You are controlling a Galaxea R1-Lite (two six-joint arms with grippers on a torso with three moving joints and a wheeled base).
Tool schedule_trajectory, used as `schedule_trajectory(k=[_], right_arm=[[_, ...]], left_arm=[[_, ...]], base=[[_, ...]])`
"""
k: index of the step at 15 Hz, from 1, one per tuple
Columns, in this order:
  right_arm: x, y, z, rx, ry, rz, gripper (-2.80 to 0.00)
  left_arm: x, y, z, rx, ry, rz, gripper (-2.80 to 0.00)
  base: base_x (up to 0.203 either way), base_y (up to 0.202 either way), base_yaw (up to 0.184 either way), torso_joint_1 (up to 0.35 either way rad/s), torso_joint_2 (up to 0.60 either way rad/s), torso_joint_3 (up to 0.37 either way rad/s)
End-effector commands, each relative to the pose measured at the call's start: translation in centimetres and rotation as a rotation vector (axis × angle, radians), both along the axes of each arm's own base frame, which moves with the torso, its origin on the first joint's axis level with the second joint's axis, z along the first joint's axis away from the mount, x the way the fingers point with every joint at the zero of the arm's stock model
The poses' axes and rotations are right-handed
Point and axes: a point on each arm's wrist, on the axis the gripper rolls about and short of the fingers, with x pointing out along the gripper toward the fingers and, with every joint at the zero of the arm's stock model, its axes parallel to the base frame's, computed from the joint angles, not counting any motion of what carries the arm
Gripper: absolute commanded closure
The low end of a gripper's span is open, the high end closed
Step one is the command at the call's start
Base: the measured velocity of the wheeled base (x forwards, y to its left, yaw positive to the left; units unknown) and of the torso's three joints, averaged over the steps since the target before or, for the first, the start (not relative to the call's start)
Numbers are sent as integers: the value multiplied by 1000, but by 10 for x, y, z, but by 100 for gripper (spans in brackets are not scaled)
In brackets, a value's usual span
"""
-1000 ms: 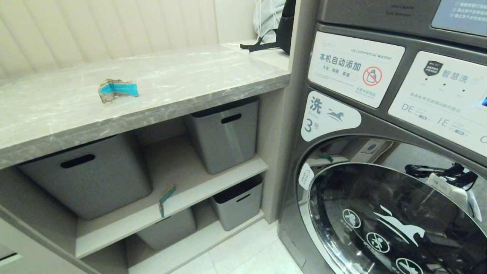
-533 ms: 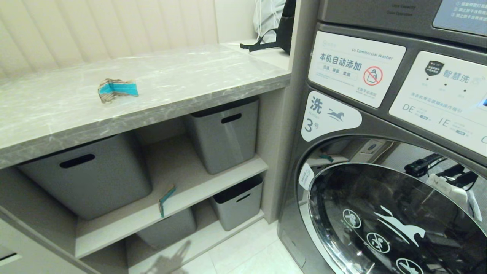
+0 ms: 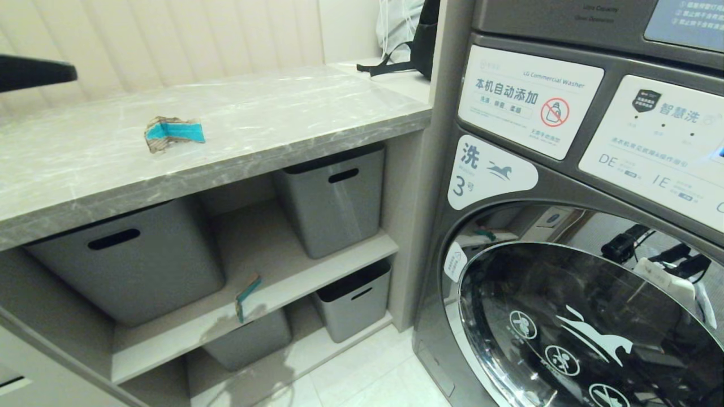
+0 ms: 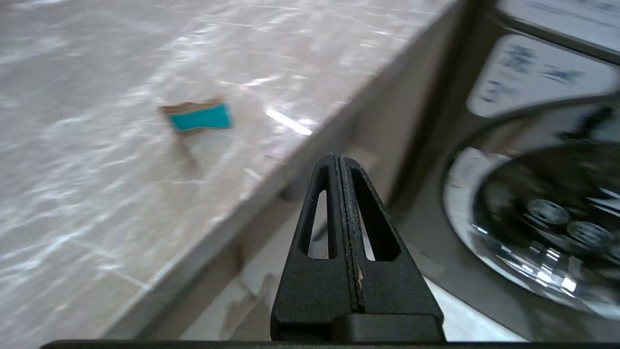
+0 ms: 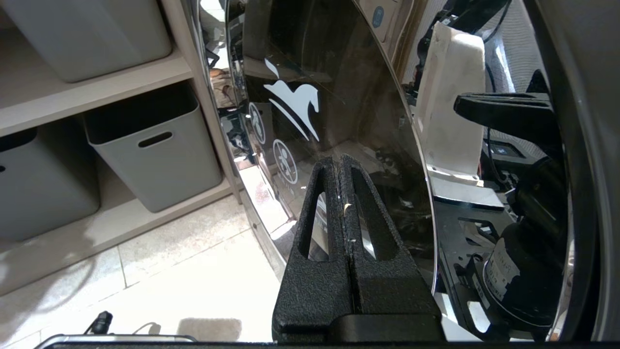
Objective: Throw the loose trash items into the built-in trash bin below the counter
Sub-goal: Pick up the garbage
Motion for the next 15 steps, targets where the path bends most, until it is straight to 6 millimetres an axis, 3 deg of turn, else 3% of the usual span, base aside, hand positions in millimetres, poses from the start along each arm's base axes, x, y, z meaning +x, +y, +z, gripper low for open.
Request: schedule_trajectory(k=[1, 6, 8, 15], right_arm=[[0, 0, 0, 0, 0, 0, 0], [0, 0, 0, 0, 0, 0, 0], [0, 0, 0, 0, 0, -1, 0], [0, 0, 0, 0, 0, 0, 0]], left_arm=[[12, 1, -4, 20, 16, 48, 0], [34, 4, -20, 82, 79, 146, 0], [41, 2, -22, 85, 81, 146, -280], [60, 3, -28, 98, 117, 177, -280]], base=[[0, 0, 0, 0, 0, 0], [0, 0, 0, 0, 0, 0], [0, 0, 0, 0, 0, 0], [0, 0, 0, 0, 0, 0]])
